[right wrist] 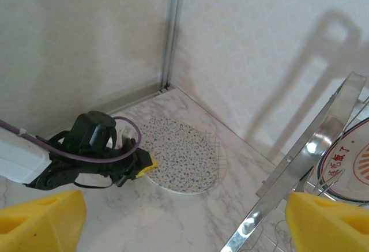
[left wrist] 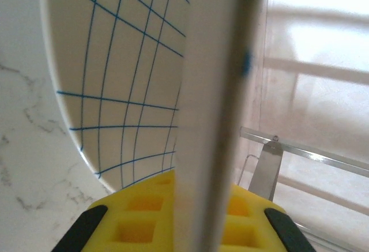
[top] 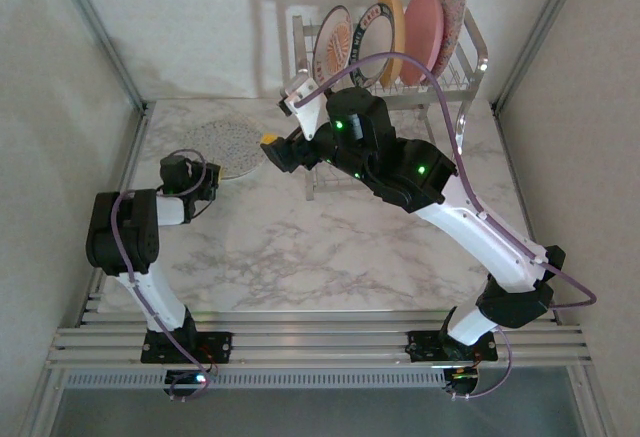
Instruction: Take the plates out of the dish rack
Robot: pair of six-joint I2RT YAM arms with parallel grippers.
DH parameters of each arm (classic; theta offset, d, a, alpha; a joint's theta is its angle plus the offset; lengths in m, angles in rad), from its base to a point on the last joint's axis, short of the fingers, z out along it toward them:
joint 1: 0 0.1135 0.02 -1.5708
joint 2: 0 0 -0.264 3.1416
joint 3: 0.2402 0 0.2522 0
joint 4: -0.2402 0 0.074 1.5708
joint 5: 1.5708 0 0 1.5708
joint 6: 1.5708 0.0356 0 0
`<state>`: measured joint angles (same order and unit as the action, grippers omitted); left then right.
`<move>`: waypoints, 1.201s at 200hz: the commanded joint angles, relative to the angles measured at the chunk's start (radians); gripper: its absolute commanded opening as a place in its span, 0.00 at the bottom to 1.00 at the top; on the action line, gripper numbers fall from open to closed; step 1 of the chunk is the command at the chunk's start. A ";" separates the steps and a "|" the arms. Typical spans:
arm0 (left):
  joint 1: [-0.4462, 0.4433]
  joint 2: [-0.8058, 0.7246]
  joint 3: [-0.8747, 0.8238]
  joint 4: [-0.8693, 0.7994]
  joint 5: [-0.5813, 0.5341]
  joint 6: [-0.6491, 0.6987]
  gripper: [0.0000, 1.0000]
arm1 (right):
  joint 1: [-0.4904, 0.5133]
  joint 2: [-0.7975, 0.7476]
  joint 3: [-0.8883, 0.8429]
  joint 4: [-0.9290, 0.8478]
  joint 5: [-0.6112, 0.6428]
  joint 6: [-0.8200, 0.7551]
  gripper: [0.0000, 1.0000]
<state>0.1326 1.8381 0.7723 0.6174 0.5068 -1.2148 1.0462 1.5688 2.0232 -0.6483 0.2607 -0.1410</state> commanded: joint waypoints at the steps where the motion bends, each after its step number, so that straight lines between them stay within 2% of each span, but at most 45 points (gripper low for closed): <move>1: -0.006 0.021 0.046 0.074 0.034 0.021 0.00 | 0.007 0.002 0.020 0.005 -0.010 0.018 0.90; 63: -0.010 0.049 0.089 0.020 0.039 0.038 0.00 | 0.008 -0.002 0.021 -0.002 -0.012 0.032 0.90; 139: -0.019 0.072 0.210 -0.204 0.026 0.102 0.26 | 0.007 -0.010 0.019 -0.005 -0.008 0.038 0.90; 174: -0.021 0.078 0.239 -0.270 0.013 0.113 0.29 | 0.008 -0.012 0.018 -0.005 -0.005 0.036 0.90; 240: -0.032 0.089 0.332 -0.483 -0.026 0.150 0.43 | 0.005 -0.015 0.012 -0.004 -0.001 0.035 0.90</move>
<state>0.1127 1.9163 1.0416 0.2321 0.5182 -1.0988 1.0462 1.5688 2.0232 -0.6533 0.2592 -0.1154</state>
